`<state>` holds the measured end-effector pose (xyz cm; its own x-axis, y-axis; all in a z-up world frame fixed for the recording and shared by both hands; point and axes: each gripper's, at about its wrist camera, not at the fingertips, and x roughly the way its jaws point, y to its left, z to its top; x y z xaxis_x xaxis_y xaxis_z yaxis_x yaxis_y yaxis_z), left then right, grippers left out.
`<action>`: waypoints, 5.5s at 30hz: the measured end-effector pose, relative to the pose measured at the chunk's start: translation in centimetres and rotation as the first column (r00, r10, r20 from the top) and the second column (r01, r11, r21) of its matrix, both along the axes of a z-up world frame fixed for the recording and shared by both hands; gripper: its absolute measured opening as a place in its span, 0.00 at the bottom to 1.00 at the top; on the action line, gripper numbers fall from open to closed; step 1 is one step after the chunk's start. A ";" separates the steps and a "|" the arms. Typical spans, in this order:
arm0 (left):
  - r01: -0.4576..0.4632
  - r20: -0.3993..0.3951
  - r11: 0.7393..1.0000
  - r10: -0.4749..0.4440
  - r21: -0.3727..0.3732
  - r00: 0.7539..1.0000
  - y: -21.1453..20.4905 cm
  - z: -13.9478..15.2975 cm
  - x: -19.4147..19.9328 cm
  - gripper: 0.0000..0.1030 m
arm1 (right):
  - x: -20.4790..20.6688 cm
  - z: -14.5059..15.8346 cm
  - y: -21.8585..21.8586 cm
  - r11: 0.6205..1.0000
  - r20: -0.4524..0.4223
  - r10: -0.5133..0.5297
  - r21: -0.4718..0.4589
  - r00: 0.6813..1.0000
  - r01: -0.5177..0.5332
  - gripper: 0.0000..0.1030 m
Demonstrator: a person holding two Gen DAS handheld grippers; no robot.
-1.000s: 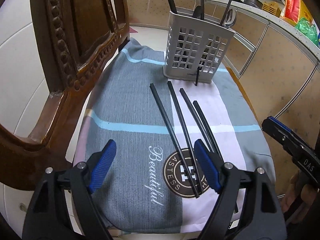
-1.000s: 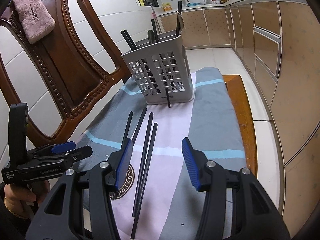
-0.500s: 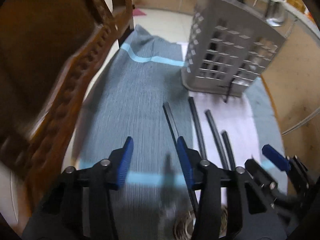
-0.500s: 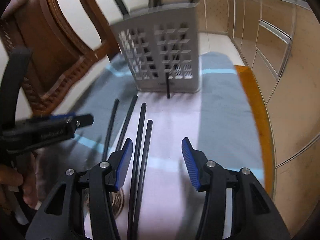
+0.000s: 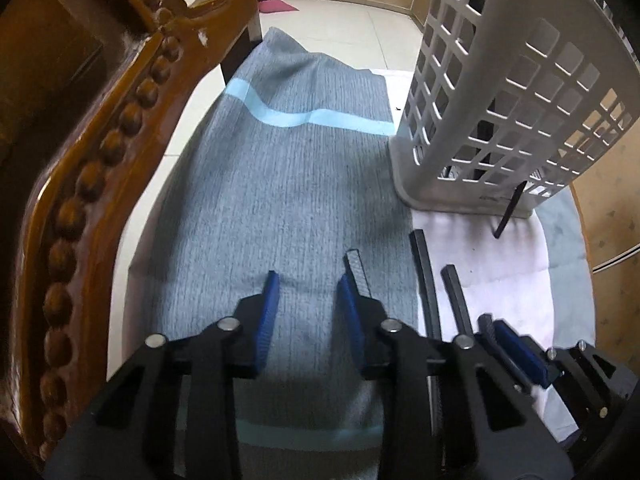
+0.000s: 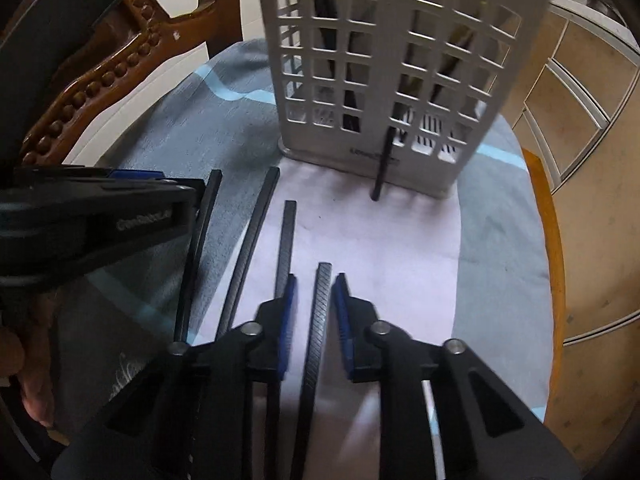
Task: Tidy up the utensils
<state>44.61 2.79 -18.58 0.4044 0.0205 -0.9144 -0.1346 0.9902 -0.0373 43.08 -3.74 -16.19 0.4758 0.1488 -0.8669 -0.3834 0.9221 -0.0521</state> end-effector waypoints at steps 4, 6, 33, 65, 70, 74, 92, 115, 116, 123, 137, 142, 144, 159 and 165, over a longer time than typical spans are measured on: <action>0.008 0.003 0.999 -0.008 -0.034 1.000 0.5 0.2 0.2 0.01 | 0.0 -0.1 -0.1 1.000 -0.001 0.003 0.018 1.000 -0.003 0.07; 0.006 0.011 0.998 -0.005 -0.060 1.000 1.0 0.3 0.1 0.01 | -0.2 0.1 -0.4 0.999 0.000 0.002 0.035 1.000 -0.002 0.07; 0.144 0.316 0.984 -0.104 -0.106 0.943 0.7 20.9 -8.3 0.01 | -4.2 34.7 -13.3 0.865 0.561 -0.221 0.491 0.798 -0.105 0.07; -0.073 -0.150 0.978 0.043 -0.198 0.988 -1.3 0.5 3.1 0.08 | 3.1 23.7 -12.8 0.891 0.382 -0.201 0.453 0.902 0.006 0.47; -0.073 -0.122 0.979 0.051 -0.188 0.991 -1.5 0.9 2.5 0.07 | -1.3 20.1 -11.3 0.922 0.292 -0.081 0.386 0.953 -0.040 0.48; -0.078 -0.058 0.970 0.066 -0.229 0.996 -0.1 3.9 0.6 0.07 | -1.9 14.5 -8.4 0.949 0.152 -0.001 0.311 0.988 -0.047 0.48; 0.120 0.561 0.980 -0.009 -0.161 0.828 1.0 33.7 -11.1 0.07 | 2.5 1.3 0.3 0.992 -0.077 0.079 0.102 0.994 -0.071 0.07; 0.104 0.572 0.961 0.065 -0.258 0.818 0.9 33.9 1.0 0.07 | -6.9 22.3 -14.7 0.855 0.299 -0.112 0.514 0.948 -0.061 0.07; 0.101 0.575 0.962 0.065 -0.252 0.816 0.7 34.0 1.3 0.07 | -6.5 23.0 -14.5 0.856 0.318 -0.117 0.513 0.941 -0.067 0.07; 0.109 0.568 0.962 0.055 -0.252 0.821 0.5 34.3 2.3 0.07 | -3.8 30.0 -12.9 0.855 0.445 -0.140 0.504 0.884 -0.119 0.07; 0.109 0.521 0.980 -0.007 -0.165 0.853 -1.4 28.0 4.2 0.07 | 4.5 30.4 -10.5 0.913 0.488 -0.187 0.406 0.852 -0.032 0.07; 0.119 0.478 0.982 -0.036 -0.145 0.878 -2.6 23.9 5.3 0.07 | 7.2 25.1 -9.8 0.916 0.401 -0.189 0.402 0.896 0.014 0.07; 0.124 0.437 0.981 -0.046 -0.152 0.898 -2.8 22.3 5.7 0.07 | 8.3 23.3 -9.6 0.914 0.354 -0.176 0.406 0.919 0.019 0.07; 0.202 0.083 0.973 -0.194 -0.113 0.978 -5.5 8.7 -1.2 0.40 | 1.9 19.0 -14.3 0.873 0.313 -0.198 0.487 0.929 0.022 0.50; 0.112 -0.060 0.989 -0.118 -0.096 0.991 -6.9 0.7 0.2 0.31 | -4.3 14.5 -16.9 0.798 0.247 -0.248 0.601 0.937 0.052 0.57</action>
